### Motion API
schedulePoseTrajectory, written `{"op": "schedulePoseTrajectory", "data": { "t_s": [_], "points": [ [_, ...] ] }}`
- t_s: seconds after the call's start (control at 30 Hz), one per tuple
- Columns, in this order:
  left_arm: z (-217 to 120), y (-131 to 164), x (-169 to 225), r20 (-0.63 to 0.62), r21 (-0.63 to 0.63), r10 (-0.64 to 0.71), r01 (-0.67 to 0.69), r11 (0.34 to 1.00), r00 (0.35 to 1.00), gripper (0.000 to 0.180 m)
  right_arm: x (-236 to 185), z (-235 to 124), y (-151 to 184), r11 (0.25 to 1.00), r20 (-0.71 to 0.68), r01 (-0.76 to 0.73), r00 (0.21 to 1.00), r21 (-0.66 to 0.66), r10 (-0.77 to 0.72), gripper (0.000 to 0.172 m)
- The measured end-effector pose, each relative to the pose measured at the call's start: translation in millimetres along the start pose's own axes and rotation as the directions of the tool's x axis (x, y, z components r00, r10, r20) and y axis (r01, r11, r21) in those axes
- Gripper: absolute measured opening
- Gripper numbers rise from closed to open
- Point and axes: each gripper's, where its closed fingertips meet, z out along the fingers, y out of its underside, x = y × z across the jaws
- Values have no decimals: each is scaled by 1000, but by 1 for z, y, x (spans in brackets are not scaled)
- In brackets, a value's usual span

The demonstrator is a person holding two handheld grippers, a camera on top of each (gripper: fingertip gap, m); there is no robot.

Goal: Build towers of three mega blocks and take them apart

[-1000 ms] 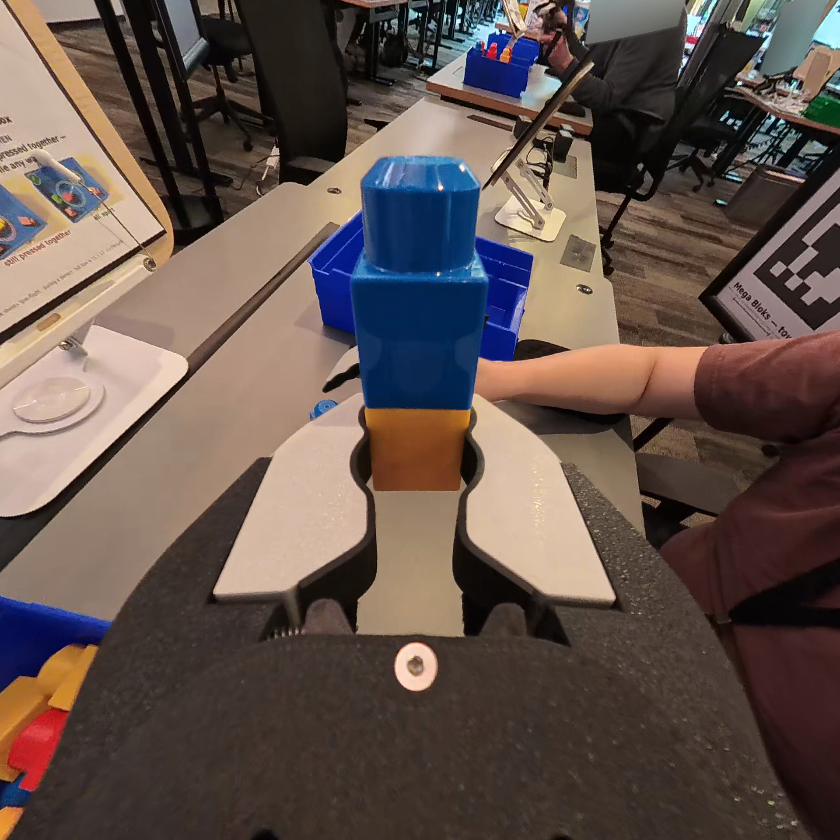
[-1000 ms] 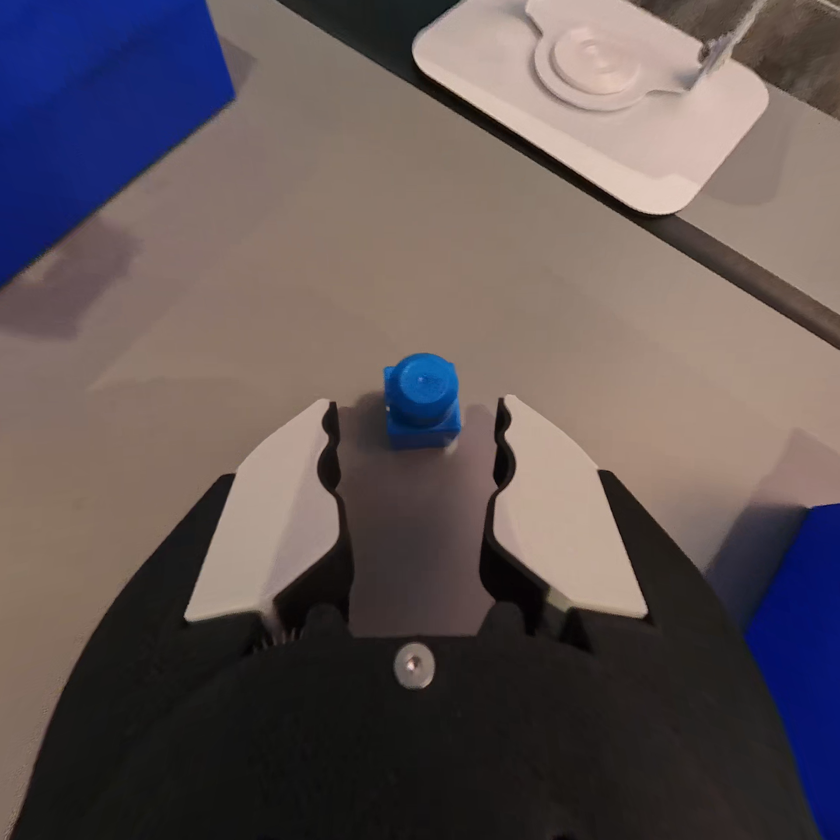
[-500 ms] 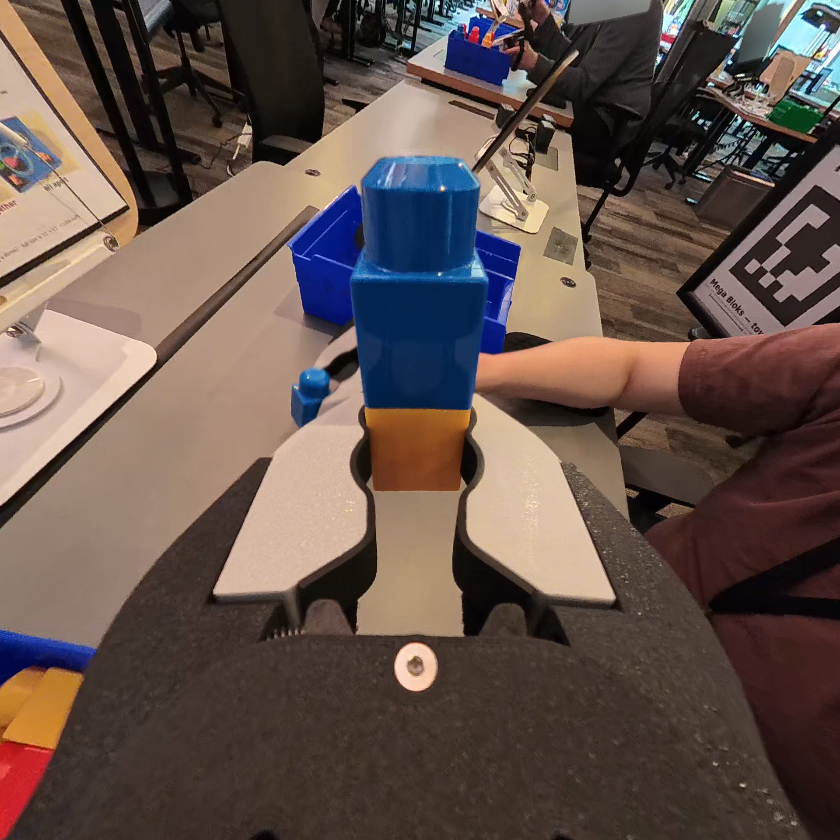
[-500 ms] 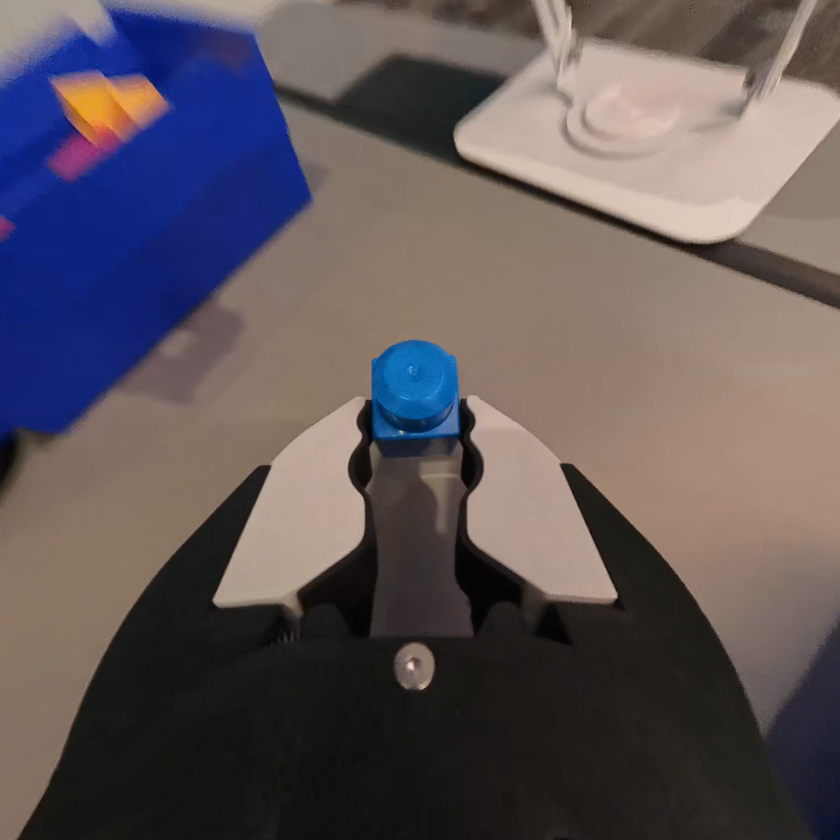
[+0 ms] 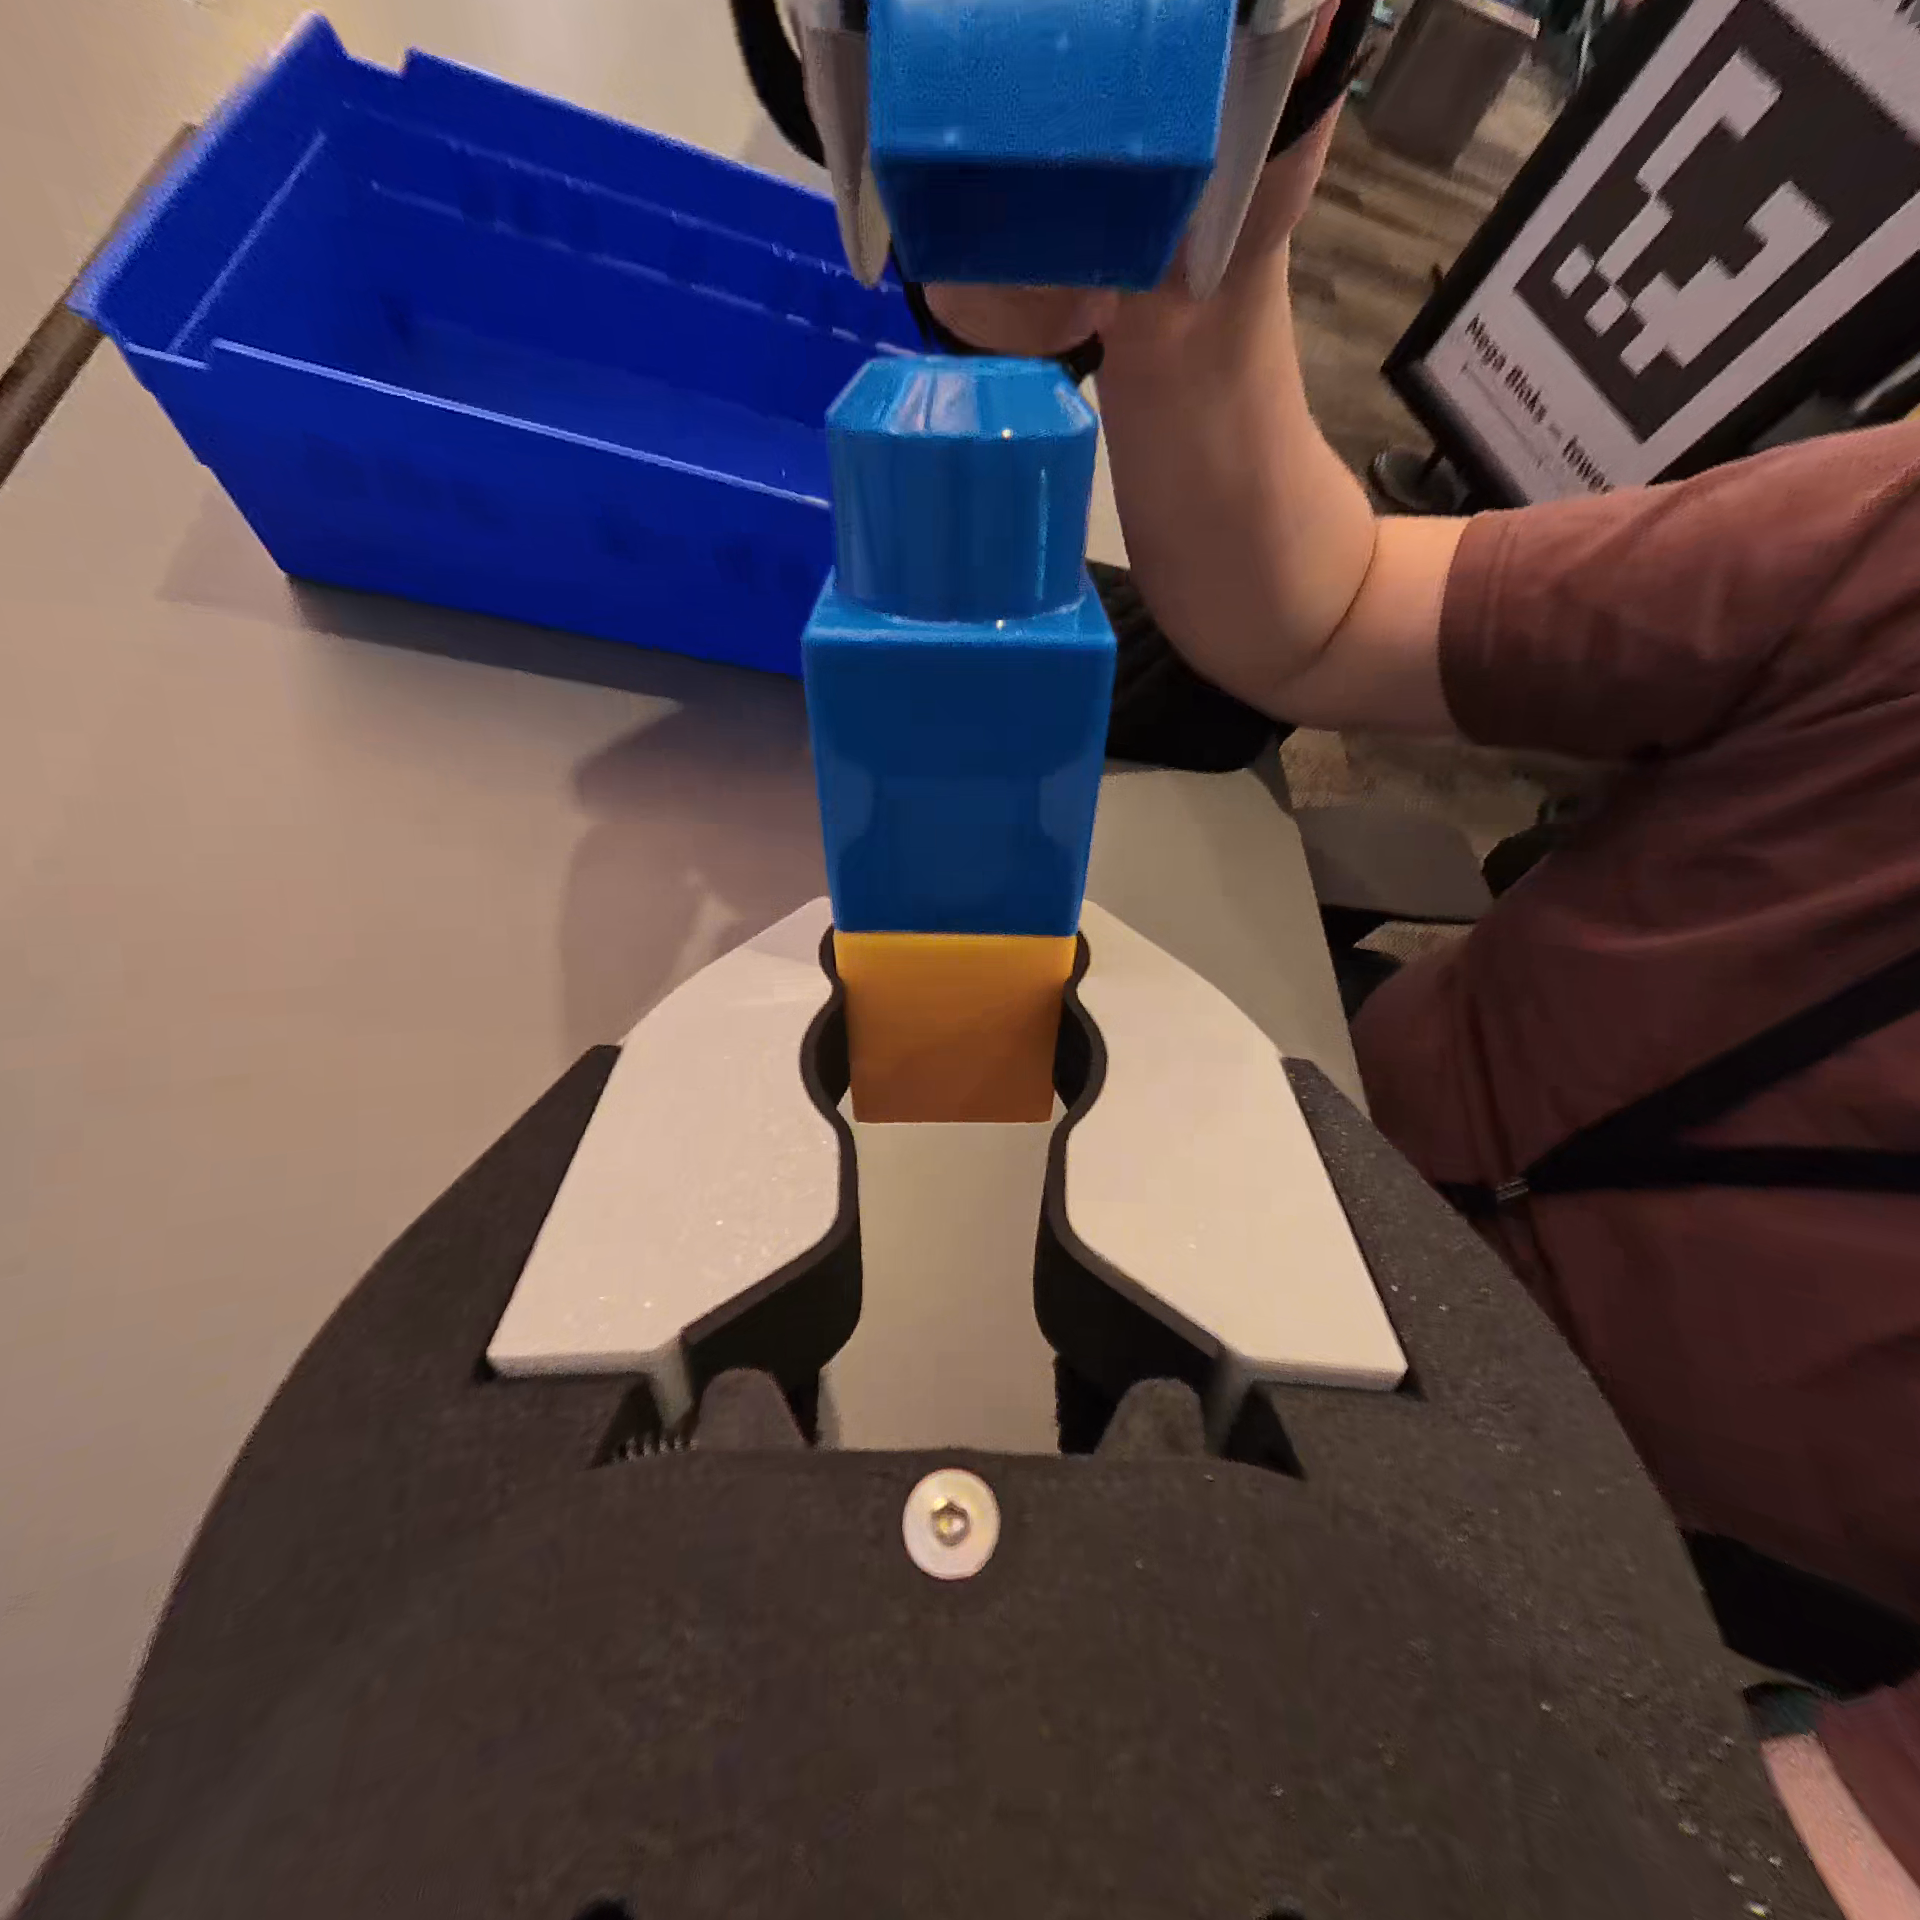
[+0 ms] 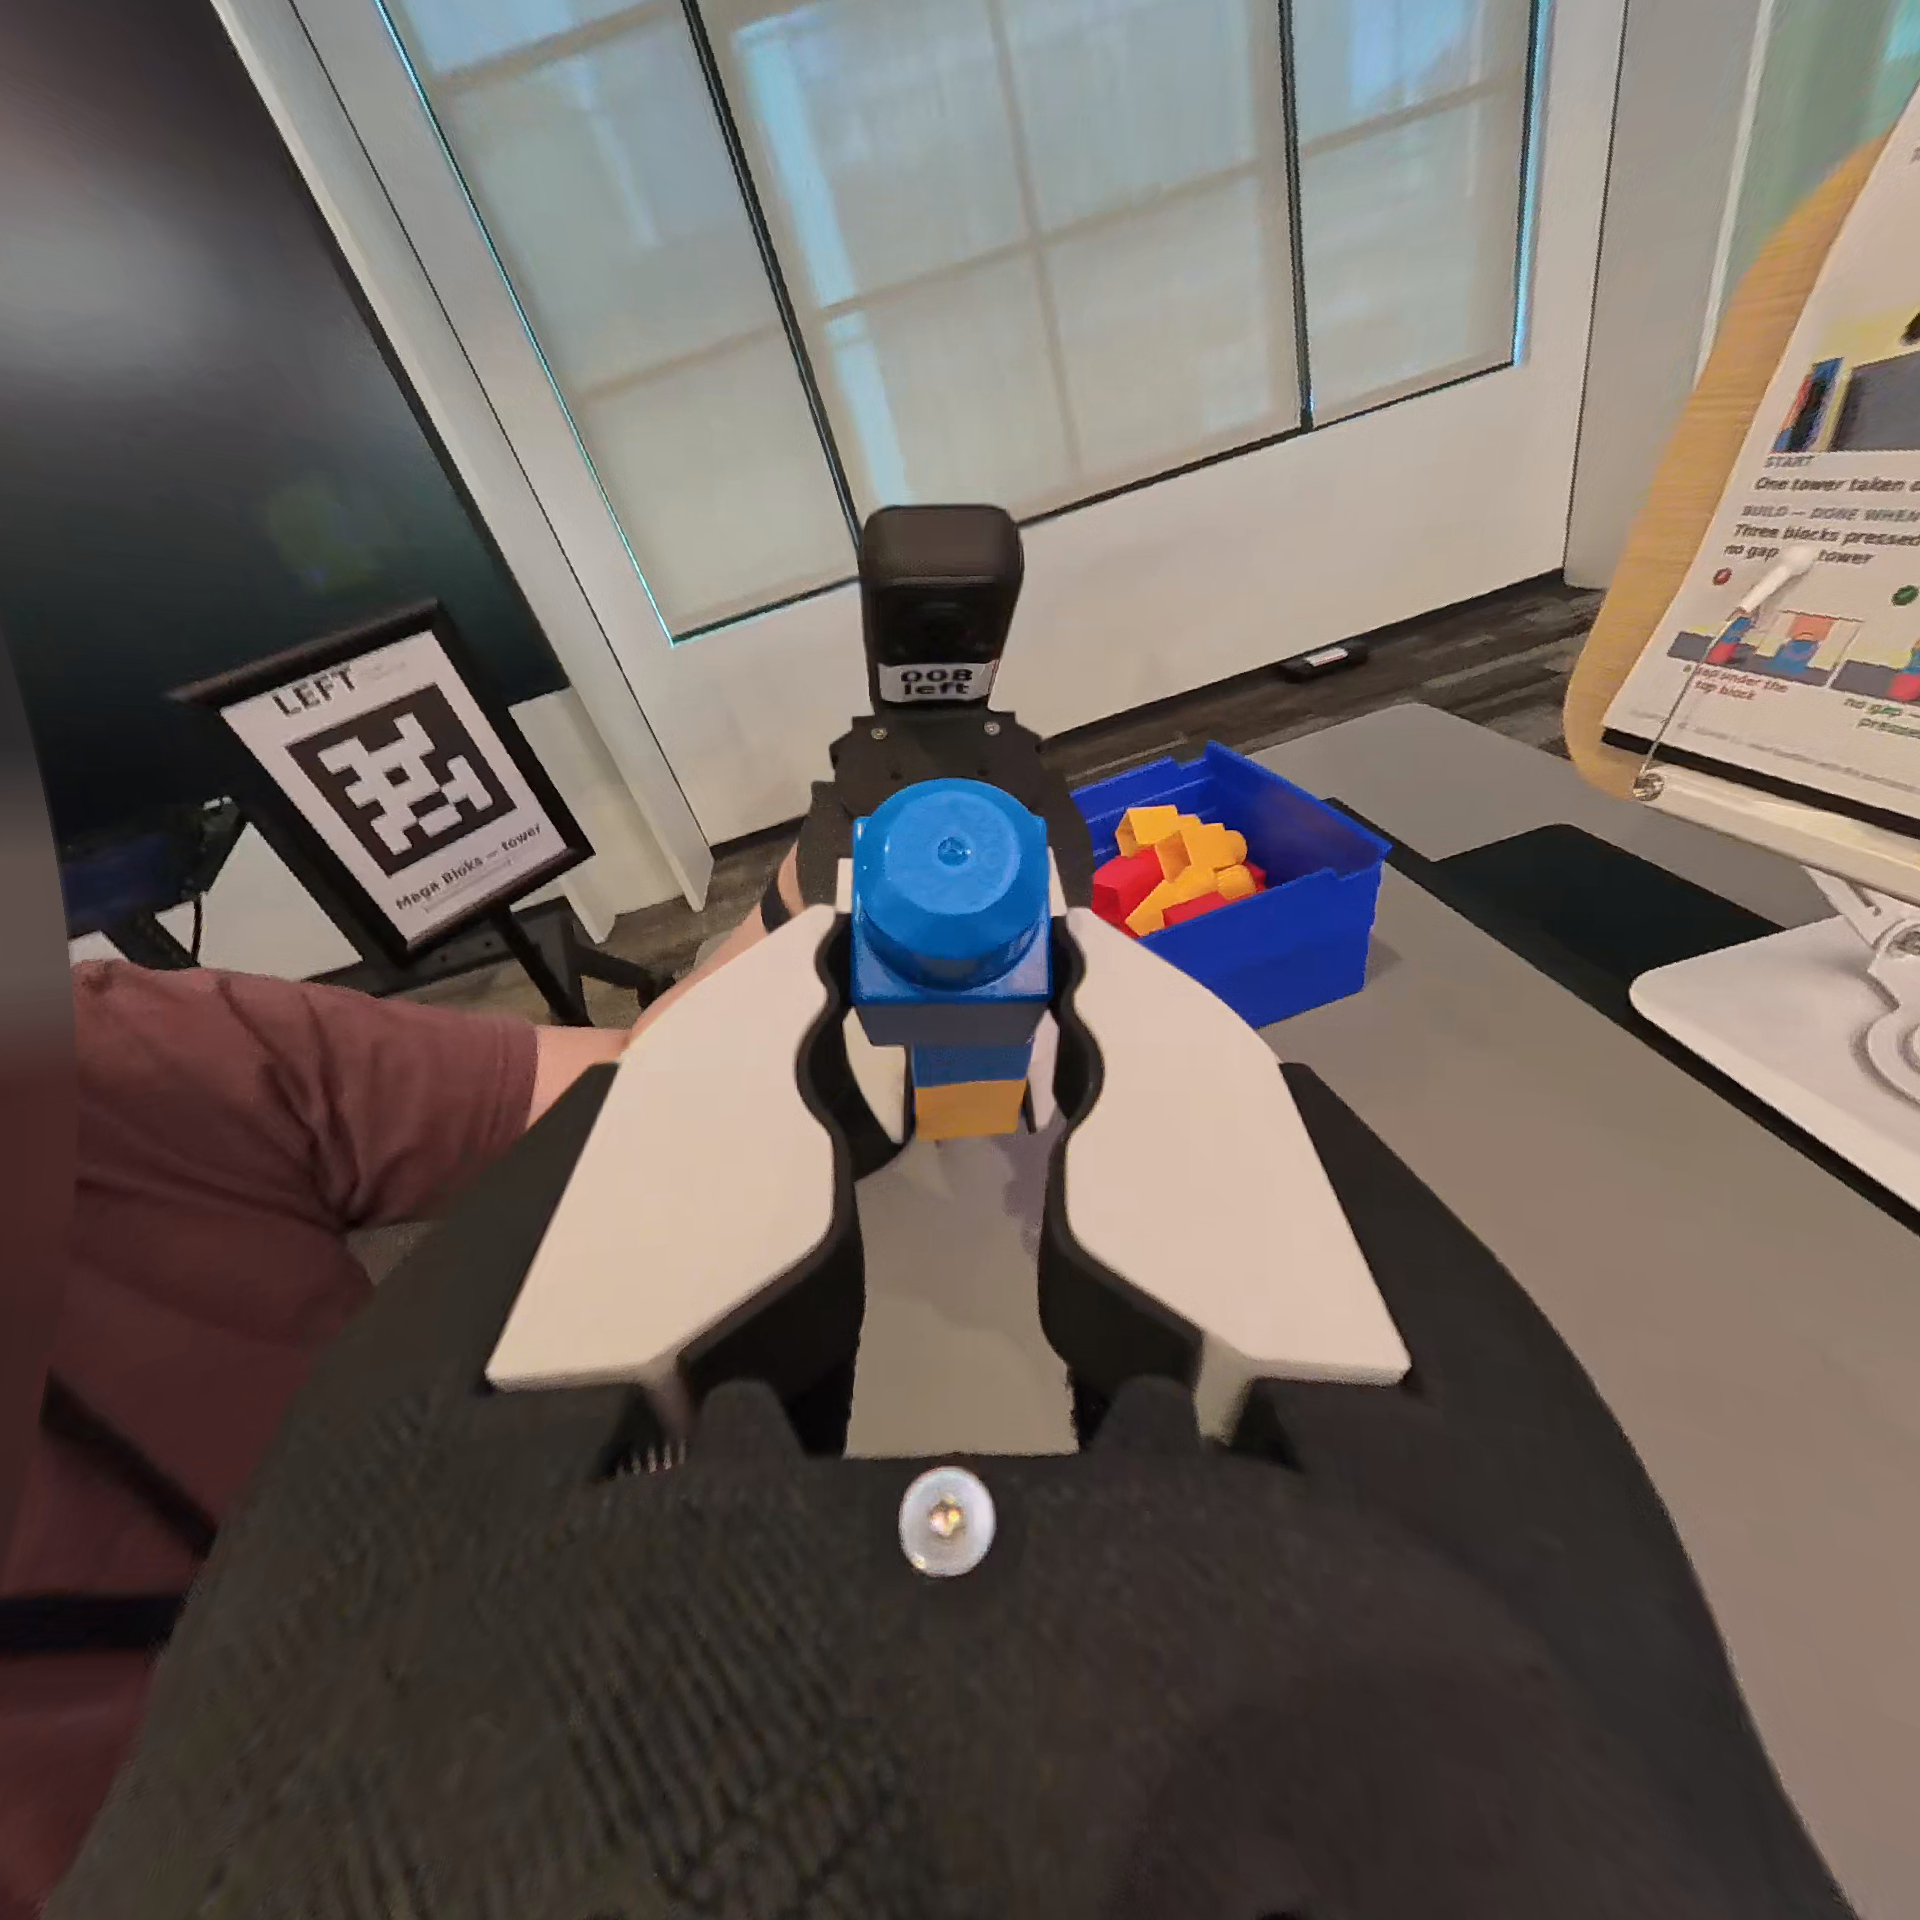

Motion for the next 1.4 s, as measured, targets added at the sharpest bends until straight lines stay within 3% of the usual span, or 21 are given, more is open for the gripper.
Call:
{"op": "schedulePoseTrajectory", "data": {
  "t_s": [0.27,0.57,0.67,0.9,1.07,1.4],
  "points": [
    [17,11,13,-39,-103,33,-37,994,999,36,-7,2,22,984,31,44,999,-173,-39,36],
    [23,23,4,37,-204,95,-86,975,995,36,-6,7,52,937,-1,20,1000,-349,-22,36],
    [22,24,2,47,-203,127,-115,972,991,35,-7,7,54,932,-1,49,999,-359,-53,36],
    [24,27,2,2,-203,51,-49,978,999,35,0,9,63,921,-13,40,999,-388,-49,36],
    [26,38,8,-21,-267,109,-110,957,994,35,-9,9,77,876,41,106,994,-470,-99,36],
    [32,52,5,-6,-358,113,-107,927,994,36,-6,5,98,808,31,118,992,-577,-123,37]
  ]
}}
